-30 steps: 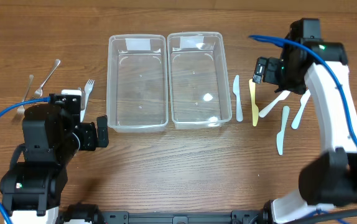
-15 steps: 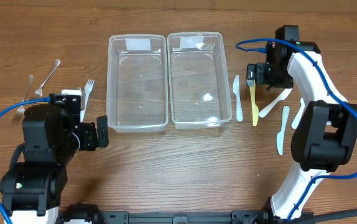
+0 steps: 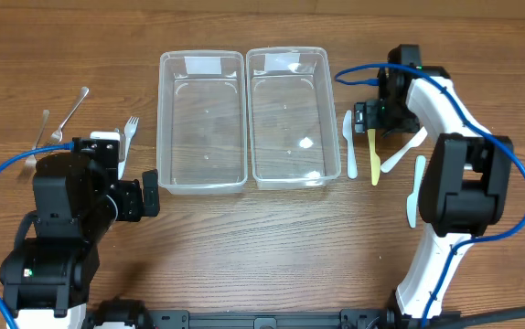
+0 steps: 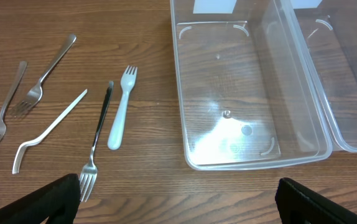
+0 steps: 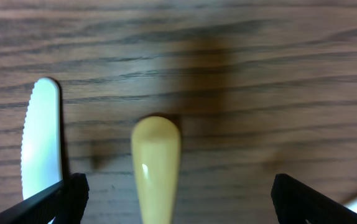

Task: Pack container
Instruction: 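Move the right gripper to the yellow plastic knife and grasp it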

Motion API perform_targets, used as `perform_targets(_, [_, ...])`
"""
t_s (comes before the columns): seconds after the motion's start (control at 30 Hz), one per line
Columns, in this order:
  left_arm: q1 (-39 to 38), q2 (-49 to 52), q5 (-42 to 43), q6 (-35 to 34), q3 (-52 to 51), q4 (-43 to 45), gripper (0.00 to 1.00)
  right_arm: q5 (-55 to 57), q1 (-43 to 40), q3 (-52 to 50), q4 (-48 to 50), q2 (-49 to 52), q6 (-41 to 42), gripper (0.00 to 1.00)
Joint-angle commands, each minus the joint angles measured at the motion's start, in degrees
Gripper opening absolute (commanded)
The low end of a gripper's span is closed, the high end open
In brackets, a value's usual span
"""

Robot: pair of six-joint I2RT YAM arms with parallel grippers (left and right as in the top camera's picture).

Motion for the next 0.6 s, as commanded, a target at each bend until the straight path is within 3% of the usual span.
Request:
perform_targets(0.0, [0.3,-0.1,1.1,-0.8,1.6,0.3,1.0,0.6,0.8,1.2,0.0,2.7,-0.2,0.96])
perform_targets(0.17, [0.3,-0.1,1.1,-0.8,1.6,0.3,1.0,0.6,0.8,1.2,-0.2,3.5,0.0,0.87])
perform_targets(0.2, [0.3,-0.1,1.1,-0.8,1.6,0.3,1.0,0.6,0.8,1.2,-0.2,3.5,0.1,0.8])
perform_targets(0.33, [0.3,-0.1,1.1,-0.8,1.6,0.3,1.0,0.6,0.8,1.2,-0.3,3.5,0.2,0.67])
perform_targets(0.47, [0.3,-0.1,1.1,-0.8,1.6,0.3,1.0,0.6,0.8,1.2,-0.2,3.5,0.2,0.42])
perform_targets(0.57, [0.3,-0.1,1.1,-0.8,1.6,0.3,1.0,0.6,0.8,1.2,-0.2,3.5,0.2,0.33])
